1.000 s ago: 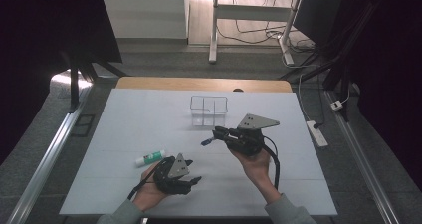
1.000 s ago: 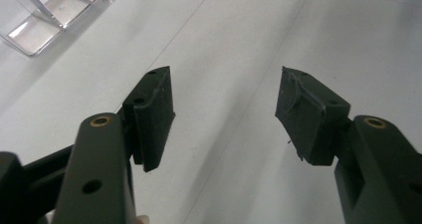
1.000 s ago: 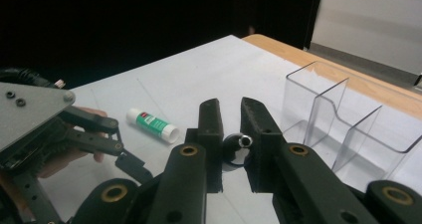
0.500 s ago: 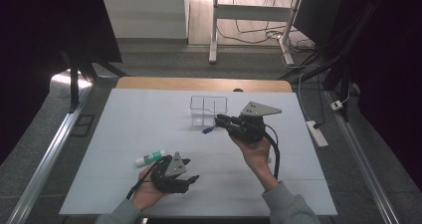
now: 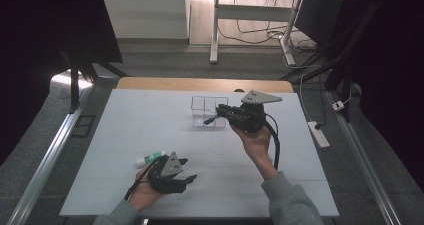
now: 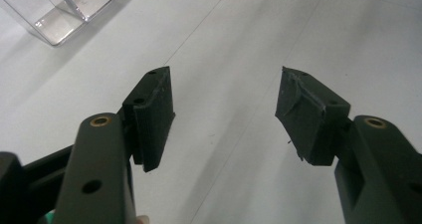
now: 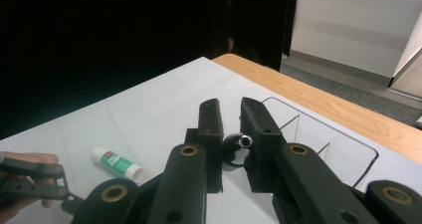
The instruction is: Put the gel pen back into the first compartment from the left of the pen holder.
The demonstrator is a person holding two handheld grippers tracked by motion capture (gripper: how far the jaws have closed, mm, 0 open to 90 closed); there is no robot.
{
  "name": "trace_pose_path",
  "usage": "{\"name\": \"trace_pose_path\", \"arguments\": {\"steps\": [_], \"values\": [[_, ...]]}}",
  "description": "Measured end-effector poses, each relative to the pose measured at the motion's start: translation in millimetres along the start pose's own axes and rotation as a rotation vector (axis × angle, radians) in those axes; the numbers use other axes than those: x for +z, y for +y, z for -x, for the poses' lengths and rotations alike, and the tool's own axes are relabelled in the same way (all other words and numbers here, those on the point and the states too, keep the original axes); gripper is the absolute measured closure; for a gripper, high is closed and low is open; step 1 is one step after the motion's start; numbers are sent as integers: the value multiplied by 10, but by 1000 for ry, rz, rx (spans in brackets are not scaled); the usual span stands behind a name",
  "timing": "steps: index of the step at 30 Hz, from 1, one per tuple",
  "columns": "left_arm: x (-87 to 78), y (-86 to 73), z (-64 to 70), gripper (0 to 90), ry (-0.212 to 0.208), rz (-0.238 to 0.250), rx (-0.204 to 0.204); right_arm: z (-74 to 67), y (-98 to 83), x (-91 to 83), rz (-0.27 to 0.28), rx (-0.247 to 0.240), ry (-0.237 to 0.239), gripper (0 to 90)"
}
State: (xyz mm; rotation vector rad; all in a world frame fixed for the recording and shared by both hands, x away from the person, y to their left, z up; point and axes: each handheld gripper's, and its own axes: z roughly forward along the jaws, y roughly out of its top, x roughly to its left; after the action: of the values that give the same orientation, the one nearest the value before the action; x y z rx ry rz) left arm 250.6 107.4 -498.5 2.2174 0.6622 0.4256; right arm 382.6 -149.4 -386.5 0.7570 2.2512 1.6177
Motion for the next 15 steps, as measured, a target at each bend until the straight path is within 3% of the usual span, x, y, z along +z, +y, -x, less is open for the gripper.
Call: {"name": "trace_pose_path", "arguments": {"steps": [15], "values": [[-42,-30,-38,390,7,8,-11,106,299,203,-10,-13,-40,793]]}}
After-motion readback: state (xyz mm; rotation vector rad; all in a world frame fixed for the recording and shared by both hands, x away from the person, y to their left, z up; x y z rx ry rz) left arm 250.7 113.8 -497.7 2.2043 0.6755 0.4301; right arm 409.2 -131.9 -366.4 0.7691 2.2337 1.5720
